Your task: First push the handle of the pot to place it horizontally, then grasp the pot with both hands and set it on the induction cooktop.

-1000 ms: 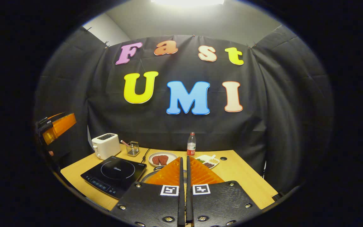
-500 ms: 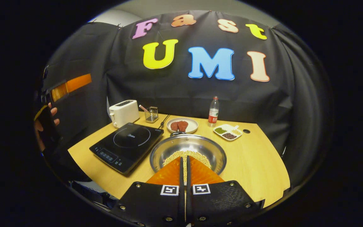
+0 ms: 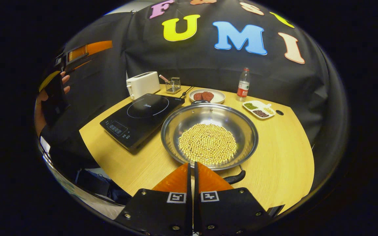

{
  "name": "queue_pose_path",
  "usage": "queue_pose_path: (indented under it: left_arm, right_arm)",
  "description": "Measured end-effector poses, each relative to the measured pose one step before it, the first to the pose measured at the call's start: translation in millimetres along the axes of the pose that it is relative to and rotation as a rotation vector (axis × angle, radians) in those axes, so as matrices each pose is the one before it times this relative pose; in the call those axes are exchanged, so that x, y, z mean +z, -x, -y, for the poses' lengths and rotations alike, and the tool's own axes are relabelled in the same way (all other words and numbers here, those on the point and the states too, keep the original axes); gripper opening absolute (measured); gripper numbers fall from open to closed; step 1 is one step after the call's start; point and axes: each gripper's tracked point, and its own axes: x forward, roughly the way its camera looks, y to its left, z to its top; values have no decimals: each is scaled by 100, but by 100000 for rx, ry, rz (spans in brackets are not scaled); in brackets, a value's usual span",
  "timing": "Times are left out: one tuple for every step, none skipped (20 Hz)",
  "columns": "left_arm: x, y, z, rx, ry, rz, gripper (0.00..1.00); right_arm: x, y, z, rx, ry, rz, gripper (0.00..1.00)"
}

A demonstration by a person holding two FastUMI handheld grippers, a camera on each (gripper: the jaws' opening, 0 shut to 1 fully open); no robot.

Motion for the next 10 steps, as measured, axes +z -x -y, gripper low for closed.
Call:
queue_pose_path:
  left_arm:
    - [-185,-249,272,75,-22,-385,97]
    - [-48,-227,251,80,-48,-278,99]
    - [-140,-256,181,114,-190,-228,99]
    - [-51,-320,198,143,-325,-189,97]
    - [-99,-273,167,84,-356,-194,96]
    - [-54,-141,178,121,-373,-264,96]
    - [-141,-283,238,92,-287,-169,96]
    - [-60,-315,221,127,-177,-305,96]
    - [-100,-226,204,28,99,-262,96]
    - [-109,-195,258,75,190,-265,96]
  right_arm:
    - [-469,-330,141,845,376,-2123,2]
    - [-473,-402,181,952,80,-2394,2]
    - [-601,-390,126,1050,-375,-2382,2]
    - [-389,-356,146,1433,-437,-2189,2]
    - [-446,-205,200,667,-259,-1679,2]
    - [-270,-186,314,425,6,-1713,2]
    - [-390,-200,299,94,1,-1540,2]
    - [-165,-187,293,221,16,-1351,2]
    - [-341,-4,114,981,-326,-1362,2]
    - [57,296,-36,858,-746,-354,2]
